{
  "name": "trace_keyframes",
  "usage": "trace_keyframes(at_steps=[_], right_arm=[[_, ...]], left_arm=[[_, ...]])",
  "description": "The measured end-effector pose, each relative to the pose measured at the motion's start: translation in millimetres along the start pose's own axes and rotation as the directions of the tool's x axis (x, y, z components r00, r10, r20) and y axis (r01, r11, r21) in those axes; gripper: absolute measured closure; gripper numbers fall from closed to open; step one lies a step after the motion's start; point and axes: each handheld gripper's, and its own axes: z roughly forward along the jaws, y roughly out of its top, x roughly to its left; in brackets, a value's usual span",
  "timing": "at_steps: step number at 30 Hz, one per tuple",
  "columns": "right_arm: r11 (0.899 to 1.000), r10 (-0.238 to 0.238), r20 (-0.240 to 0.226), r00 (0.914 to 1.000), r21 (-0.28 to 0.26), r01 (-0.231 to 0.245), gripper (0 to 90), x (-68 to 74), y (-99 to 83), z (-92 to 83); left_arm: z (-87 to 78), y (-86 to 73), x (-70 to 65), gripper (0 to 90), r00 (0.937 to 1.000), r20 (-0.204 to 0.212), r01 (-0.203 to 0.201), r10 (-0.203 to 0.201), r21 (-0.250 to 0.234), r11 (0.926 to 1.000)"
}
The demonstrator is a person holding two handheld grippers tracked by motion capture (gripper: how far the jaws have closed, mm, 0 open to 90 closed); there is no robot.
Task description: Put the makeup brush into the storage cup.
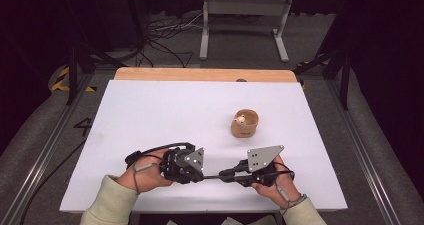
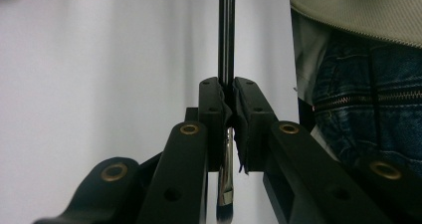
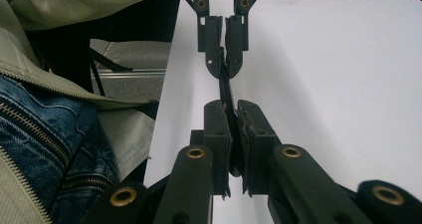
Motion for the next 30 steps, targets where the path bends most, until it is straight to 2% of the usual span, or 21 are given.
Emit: trace_keyframes(at_steps=[10,15,17,18,19,21,23,25,26,27,29,30], right_arm=[[1.000,0.014,0.001,0.9999,0.020,-0.014,83.8,3.2,0.9,0.4],[1.000,0.020,-0.002,0.9998,-0.003,-0.020,83.8,2.6,0.4,-1.0],[1.000,0.022,-0.004,0.9998,-0.006,-0.022,83.8,2.6,0.4,-1.3],[1.000,0.024,-0.004,0.9997,-0.011,-0.024,83.8,3.0,0.7,-1.9],[1.000,0.022,-0.005,0.9998,-0.019,-0.022,83.8,3.4,1.6,-3.0],[0.999,0.018,0.001,0.9998,-0.028,-0.018,83.8,3.9,2.7,-4.8],[0.999,0.021,0.006,0.9998,-0.039,-0.021,83.8,4.0,2.9,-7.0],[0.998,0.026,0.010,0.9996,-0.055,-0.025,83.8,3.5,2.3,-10.2],[0.998,0.026,0.010,0.9996,-0.060,-0.025,83.8,3.4,2.2,-11.2],[0.997,0.028,0.013,0.9995,-0.066,-0.027,83.8,3.5,2.1,-13.0],[0.996,0.028,0.021,0.9994,-0.083,-0.027,83.8,3.1,2.5,-16.8],[0.996,0.027,0.027,0.9993,-0.088,-0.024,83.8,2.8,2.8,-18.6]], left_arm=[[1.0,-1.1,-0.4,83.1,0.9999,0.011,-0.010,0.010,-0.007,0.9999],[-1.9,-3.4,-0.1,82.4,0.9997,0.023,0.009,-0.008,-0.043,0.9991],[-2.7,-4.1,0.3,77.1,0.9997,0.022,0.007,-0.006,-0.055,0.9985],[-5.0,-5.2,1.4,77.1,0.9994,0.028,0.024,-0.022,-0.071,0.9972],[-6.9,-6.1,2.0,71.3,0.9991,0.029,0.032,-0.030,-0.081,0.9962],[-11.1,-8.7,3.3,62.7,0.9980,0.041,0.052,-0.048,-0.115,0.9919],[-15.7,-13.7,5.5,54.8,0.9953,0.055,0.088,-0.080,-0.165,0.9823],[-19.0,-20.0,7.5,45.5,0.9936,0.067,0.102,-0.091,-0.186,0.9773],[-21.1,-23.9,8.5,43.4,0.9932,0.064,0.108,-0.097,-0.199,0.9741],[-23.9,-29.1,10.1,41.3,0.9903,0.075,0.131,-0.117,-0.225,0.9657],[-26.9,-35.1,12.0,36.5,0.9871,0.085,0.152,-0.135,-0.247,0.9569],[-27.7,-36.8,12.0,35.2,0.9854,0.091,0.162,-0.143,-0.248,0.9551]])
